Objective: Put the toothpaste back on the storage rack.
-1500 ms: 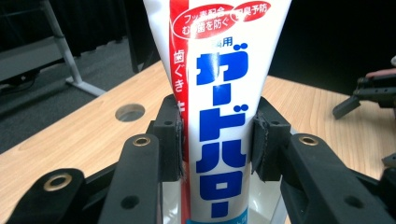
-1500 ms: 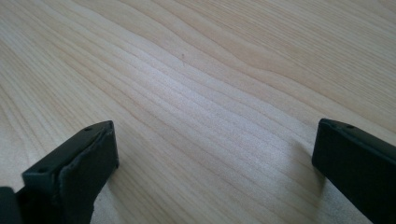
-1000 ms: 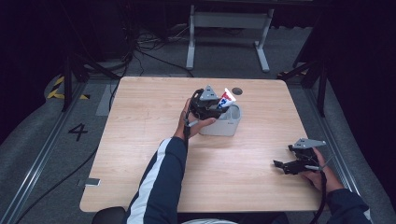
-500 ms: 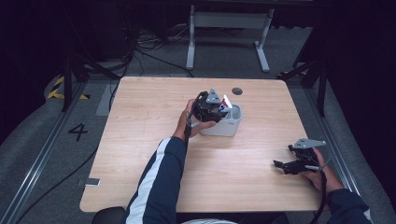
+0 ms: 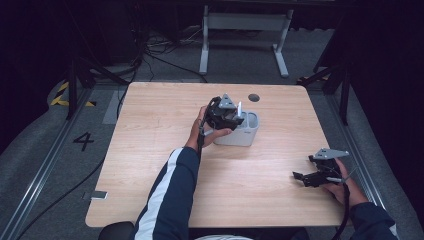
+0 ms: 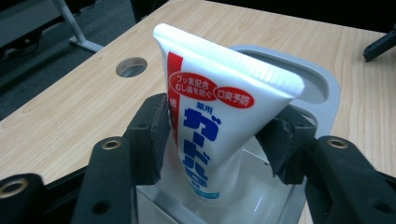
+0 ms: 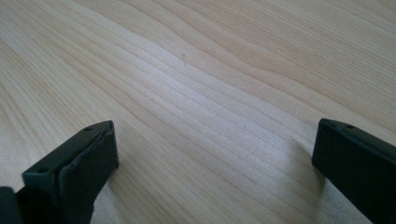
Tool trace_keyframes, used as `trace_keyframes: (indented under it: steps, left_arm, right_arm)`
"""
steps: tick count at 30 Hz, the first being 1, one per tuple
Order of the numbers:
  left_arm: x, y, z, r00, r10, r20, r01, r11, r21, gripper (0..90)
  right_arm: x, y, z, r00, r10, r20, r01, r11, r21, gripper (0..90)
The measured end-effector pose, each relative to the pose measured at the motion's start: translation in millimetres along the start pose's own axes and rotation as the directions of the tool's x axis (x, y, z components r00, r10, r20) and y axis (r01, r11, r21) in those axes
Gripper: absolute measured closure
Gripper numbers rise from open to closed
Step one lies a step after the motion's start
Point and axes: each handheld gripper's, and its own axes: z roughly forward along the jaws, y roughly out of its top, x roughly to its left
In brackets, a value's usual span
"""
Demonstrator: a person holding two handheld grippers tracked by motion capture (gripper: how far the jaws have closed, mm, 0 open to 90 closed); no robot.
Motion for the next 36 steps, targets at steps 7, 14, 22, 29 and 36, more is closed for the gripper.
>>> trace_keyframes:
  steps: [7,14,22,29,36]
  left_arm:
    - [-1.0,-0.4,-0.6,1.0,-0.006,0.0,0.006,1.0,-0.004,46.7]
    - [-1.9,0.0,-1.9,1.0,-0.001,-0.007,0.001,1.0,-0.004,42.6]
    - [-7.2,7.0,-10.1,0.9991,0.008,-0.041,-0.01,0.9993,-0.037,37.9]
    - [-9.6,12.6,-20.3,0.9983,0.011,-0.057,-0.015,0.998,-0.062,32.6]
    - [-14.2,18.9,-33.1,0.9962,0.045,-0.074,-0.05,0.9966,-0.066,29.4]
  right_arm:
    - [0.0,-0.2,-0.1,1.0,-0.004,0.0,0.004,1.0,0.0,0.5]
    - [0.0,-0.2,-0.1,1.0,-0.004,0.0,0.004,1.0,0.001,0.5]
    - [0.0,-0.2,-0.1,1.0,-0.004,0.0,0.004,1.0,0.0,0.5]
    - [0.0,-0.2,-0.1,1.0,-0.004,0.0,0.004,1.0,0.0,0.5]
    - [0.1,-0.2,-0.1,1.0,-0.003,0.001,0.003,1.0,0.0,0.5]
